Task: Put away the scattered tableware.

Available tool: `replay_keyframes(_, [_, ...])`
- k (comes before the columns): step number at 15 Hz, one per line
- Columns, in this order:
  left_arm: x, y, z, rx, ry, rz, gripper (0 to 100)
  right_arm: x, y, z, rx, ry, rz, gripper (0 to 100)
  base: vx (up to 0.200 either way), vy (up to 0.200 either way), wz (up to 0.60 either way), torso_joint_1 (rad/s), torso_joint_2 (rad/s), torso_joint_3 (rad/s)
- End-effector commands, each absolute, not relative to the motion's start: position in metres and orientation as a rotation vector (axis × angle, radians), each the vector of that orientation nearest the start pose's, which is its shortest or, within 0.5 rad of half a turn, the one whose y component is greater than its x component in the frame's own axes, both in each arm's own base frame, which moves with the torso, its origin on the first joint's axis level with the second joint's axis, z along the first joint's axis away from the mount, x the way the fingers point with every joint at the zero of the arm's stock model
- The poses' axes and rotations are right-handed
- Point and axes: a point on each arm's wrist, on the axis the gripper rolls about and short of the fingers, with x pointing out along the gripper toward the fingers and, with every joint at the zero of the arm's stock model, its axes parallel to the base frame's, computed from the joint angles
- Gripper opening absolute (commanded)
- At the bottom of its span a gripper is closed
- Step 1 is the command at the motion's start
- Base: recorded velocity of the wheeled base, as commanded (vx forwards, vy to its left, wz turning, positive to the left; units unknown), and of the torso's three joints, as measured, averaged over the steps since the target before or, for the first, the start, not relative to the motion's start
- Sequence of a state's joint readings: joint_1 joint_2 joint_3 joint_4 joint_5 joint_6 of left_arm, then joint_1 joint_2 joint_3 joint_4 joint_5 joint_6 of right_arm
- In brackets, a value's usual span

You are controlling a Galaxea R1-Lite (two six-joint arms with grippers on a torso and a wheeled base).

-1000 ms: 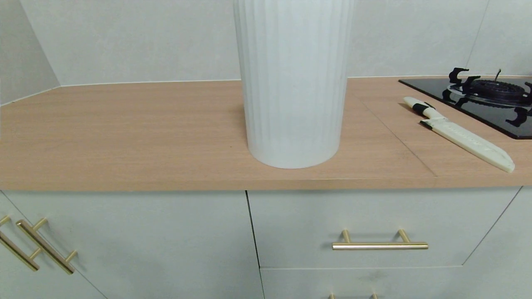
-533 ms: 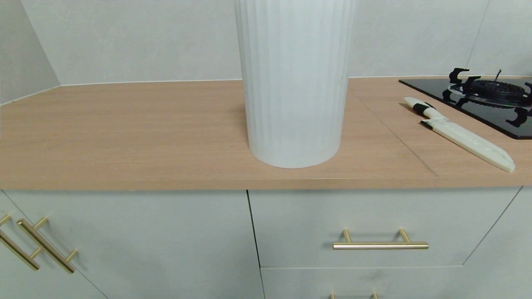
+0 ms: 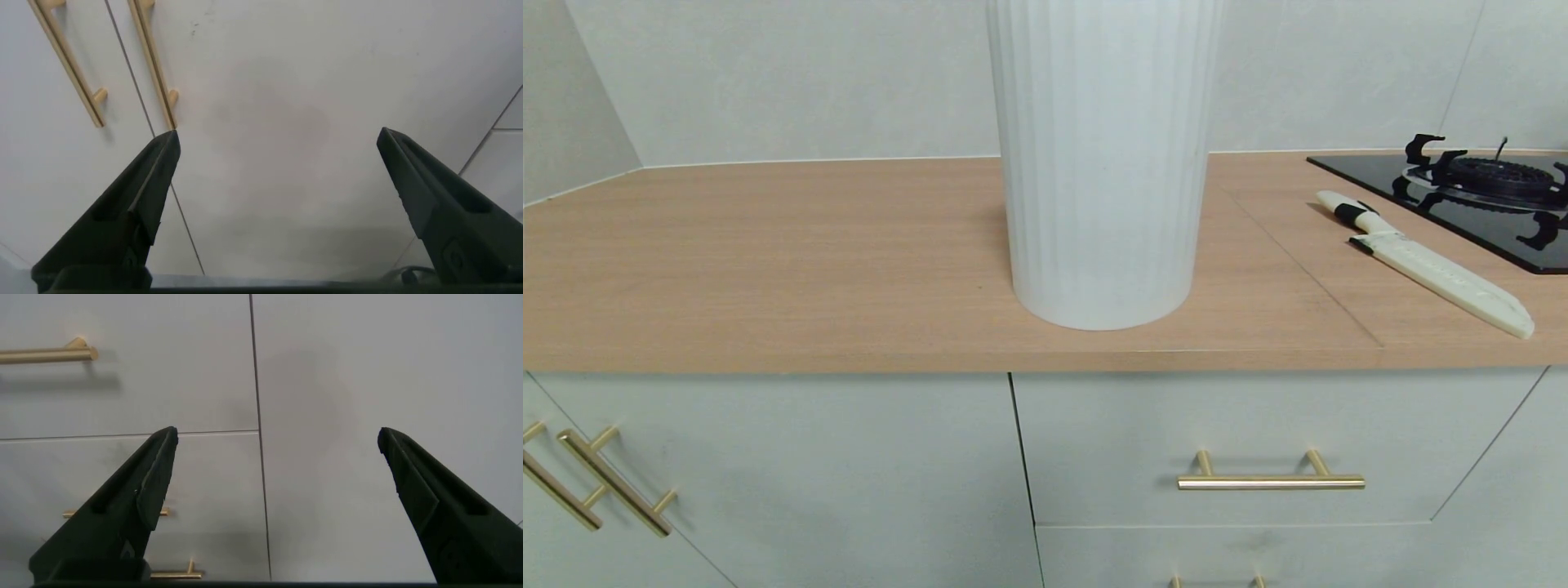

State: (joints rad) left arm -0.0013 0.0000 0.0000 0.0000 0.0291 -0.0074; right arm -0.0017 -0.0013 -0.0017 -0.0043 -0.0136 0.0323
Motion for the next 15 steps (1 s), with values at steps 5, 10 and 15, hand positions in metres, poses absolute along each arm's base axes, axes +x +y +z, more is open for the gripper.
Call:
replay_keyframes(5, [-0.0228,0.0007,0.0755,-0.008,0.0,0.028,100,-0.0229,-0.0003,0.0764,0.032,-0.006,-0.015,100,0.0,0.0,0.0,0.058,-0.18,-0.176])
replay_keyframes(10, [-0.0228,0.0007,0.0755,-0.008,0.0,0.029,100,-0.0229,-0.0003,0.0764,0.032,-0.006,-0.015,100,0.0,0.0,0.0,0.148,-0.49,-0.302])
replay_keyframes(15, [-0.0228,0.0007,0.0755,-0.008,0.0,0.028,100,-0.0229,-0.0003,0.0764,0.032,-0.006,-0.015,100,0.0,0.0,0.0,0.181,-0.47,-0.287])
